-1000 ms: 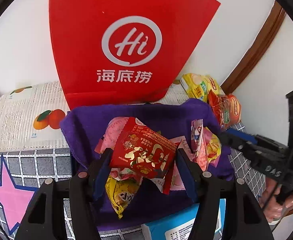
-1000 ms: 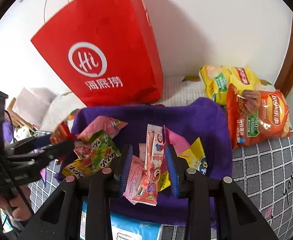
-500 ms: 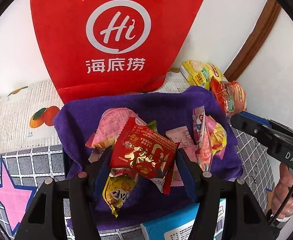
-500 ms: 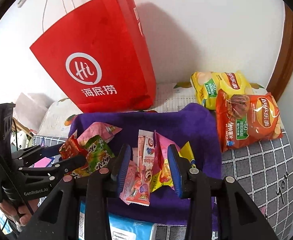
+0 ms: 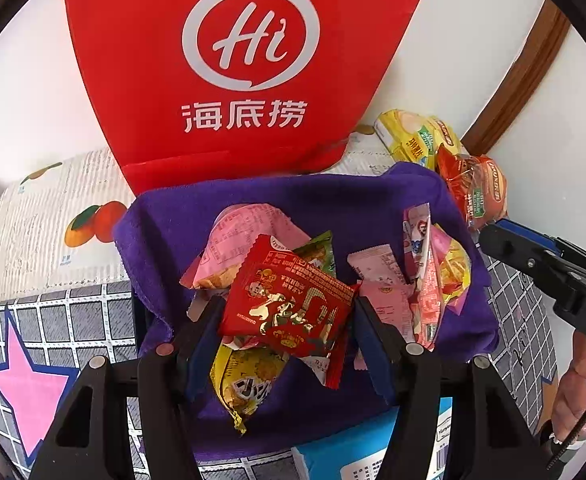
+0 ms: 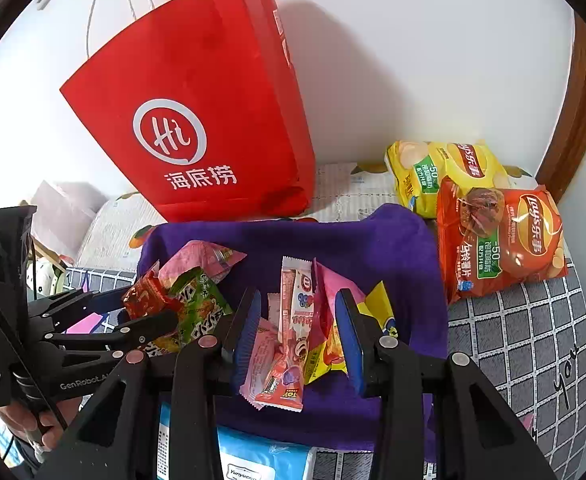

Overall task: Organize snacks
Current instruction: 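Lower the pink stick packet with the right gripper while the left lowers the red packet, then open both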

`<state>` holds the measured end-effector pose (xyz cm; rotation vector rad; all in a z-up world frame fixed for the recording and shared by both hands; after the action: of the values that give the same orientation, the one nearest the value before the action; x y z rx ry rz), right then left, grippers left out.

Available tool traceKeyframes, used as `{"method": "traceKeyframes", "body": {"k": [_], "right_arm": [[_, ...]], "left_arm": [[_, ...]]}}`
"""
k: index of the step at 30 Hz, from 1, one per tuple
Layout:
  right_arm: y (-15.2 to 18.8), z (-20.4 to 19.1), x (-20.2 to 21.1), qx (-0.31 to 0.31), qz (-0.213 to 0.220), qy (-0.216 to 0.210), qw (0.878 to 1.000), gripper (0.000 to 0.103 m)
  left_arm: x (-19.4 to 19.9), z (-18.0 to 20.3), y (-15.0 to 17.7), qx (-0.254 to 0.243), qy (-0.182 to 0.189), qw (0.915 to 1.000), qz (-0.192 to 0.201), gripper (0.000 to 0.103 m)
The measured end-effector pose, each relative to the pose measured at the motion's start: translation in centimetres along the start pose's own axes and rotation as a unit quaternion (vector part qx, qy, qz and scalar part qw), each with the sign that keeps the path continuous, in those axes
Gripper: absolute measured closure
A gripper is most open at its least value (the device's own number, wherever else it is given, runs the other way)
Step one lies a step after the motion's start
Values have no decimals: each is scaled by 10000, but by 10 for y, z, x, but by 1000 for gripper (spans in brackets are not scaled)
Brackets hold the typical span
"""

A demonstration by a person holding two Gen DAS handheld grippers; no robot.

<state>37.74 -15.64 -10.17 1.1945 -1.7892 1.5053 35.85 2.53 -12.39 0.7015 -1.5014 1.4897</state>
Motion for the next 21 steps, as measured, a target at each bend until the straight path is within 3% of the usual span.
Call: {"method": "traceKeyframes", "body": {"k": [17, 21], "right_arm": [[3, -2, -2, 116, 8, 104, 9999, 59], [3, -3, -3, 128, -8, 122, 9998, 59]], "left_arm": [[-11, -1, -1, 102, -43, 9996, -261, 39], [-9, -2, -2, 156, 30, 9997, -201, 33]]}}
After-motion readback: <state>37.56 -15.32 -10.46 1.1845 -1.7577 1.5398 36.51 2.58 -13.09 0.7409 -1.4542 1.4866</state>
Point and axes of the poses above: each gripper's, at about its wrist camera, not at the fingertips, and x roughly against the way its jaws point, z to its right, y to its underside, the point moved 1 cm from there along -x, roughly the way its jaws point, and after that the axes turned 7 degrees about -x, right-handed, at the moved point
